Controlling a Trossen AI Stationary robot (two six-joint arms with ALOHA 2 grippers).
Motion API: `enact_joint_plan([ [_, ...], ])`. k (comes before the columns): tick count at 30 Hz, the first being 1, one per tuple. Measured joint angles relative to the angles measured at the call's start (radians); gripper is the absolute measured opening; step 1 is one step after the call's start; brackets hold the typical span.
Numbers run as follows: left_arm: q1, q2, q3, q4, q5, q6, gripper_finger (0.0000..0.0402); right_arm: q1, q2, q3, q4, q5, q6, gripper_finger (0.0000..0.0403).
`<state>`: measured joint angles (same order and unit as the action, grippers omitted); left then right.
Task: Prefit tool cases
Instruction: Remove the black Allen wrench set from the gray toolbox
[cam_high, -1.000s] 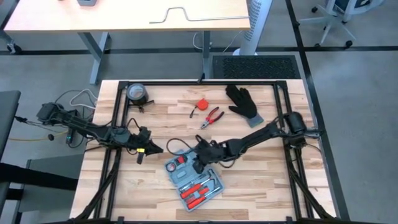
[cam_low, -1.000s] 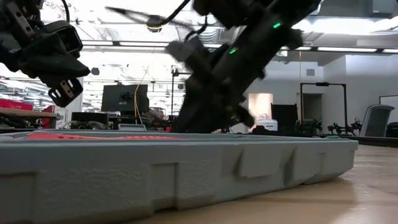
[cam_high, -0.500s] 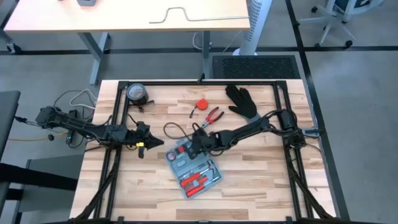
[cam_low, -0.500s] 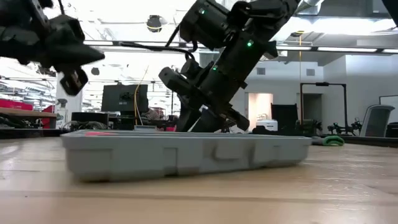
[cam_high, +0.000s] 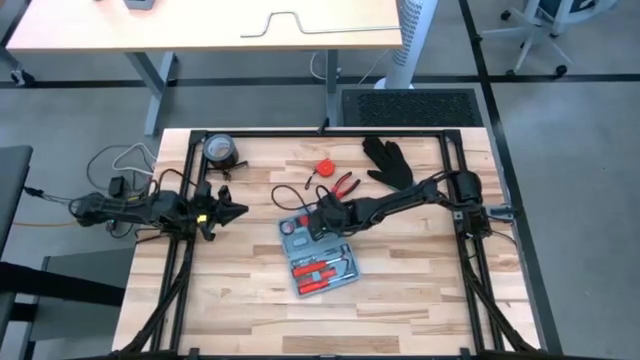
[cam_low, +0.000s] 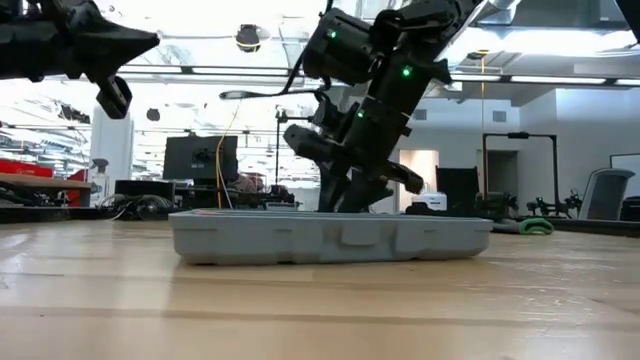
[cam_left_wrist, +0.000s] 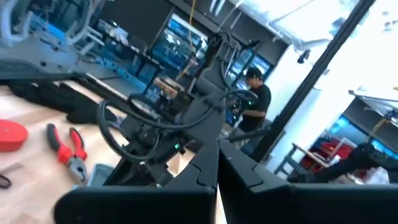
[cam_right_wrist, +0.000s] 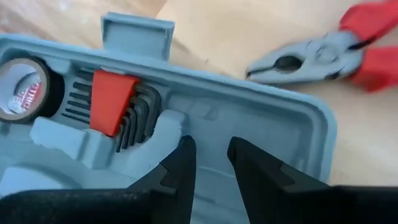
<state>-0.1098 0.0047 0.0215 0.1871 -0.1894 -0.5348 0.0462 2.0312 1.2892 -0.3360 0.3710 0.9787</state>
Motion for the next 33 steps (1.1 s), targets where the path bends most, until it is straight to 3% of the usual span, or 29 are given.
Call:
enact_joint_plan([
  [10,0.005,-0.001,0.000,-0.022,-0.016,0.011,0.0000,-0.006,-0.127,-0.021,0.079,0.037,-0.101,0.0118],
  [21,0.005,0.013,0.000,-0.164,0.045,-0.034,0.0000,0.116,-0.366,-0.266,0.214,0.022,-0.087,0.0118],
  [27,0.005,0.041,0.001,-0.169,0.043,-0.005,0.0000,0.207,-0.344,-0.277,0.227,0.018,-0.061,0.0118],
  [33,0.005,0.072,0.000,-0.172,0.034,-0.006,0.0000,0.216,-0.282,-0.277,0.309,0.023,0.029,0.0118],
])
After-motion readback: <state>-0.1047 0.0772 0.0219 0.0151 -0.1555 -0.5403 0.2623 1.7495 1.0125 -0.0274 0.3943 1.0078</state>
